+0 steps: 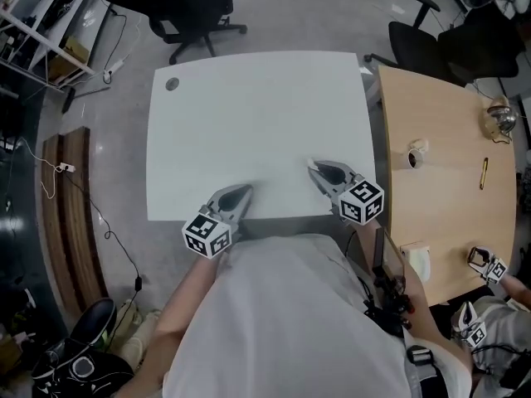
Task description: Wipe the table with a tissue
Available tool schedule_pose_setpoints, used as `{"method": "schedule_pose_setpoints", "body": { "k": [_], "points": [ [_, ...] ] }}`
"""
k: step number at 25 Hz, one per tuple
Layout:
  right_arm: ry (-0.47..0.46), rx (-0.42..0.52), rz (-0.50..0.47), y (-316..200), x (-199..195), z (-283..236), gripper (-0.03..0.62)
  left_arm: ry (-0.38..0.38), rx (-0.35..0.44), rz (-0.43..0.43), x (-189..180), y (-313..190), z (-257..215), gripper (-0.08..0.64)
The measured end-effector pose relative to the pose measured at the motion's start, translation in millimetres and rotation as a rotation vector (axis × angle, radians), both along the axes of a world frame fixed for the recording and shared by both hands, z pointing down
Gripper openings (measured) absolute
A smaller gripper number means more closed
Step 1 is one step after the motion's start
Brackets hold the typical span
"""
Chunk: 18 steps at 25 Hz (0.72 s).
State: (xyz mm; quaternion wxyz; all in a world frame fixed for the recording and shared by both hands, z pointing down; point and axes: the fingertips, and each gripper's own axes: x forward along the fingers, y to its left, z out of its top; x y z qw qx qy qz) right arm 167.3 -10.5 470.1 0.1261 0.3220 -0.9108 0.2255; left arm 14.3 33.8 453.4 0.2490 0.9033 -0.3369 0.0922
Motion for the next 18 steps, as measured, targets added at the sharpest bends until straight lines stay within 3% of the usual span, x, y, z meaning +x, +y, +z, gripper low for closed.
{"method": "schedule_pose_setpoints", "body": {
  "k": [6, 18],
  "points": [
    [0.012, 0.013, 0.040, 14.7, 28.2, -0.4, 0.055, 0.002, 0.029, 0.004, 17.5, 7.6, -6.1, 0.006],
    [0.011, 0.051, 0.060, 9.6, 28.1, -25.9, 0.055, 0.007, 0.055, 0.035, 31.4, 1.5, -24.5, 0.006]
  ]
}}
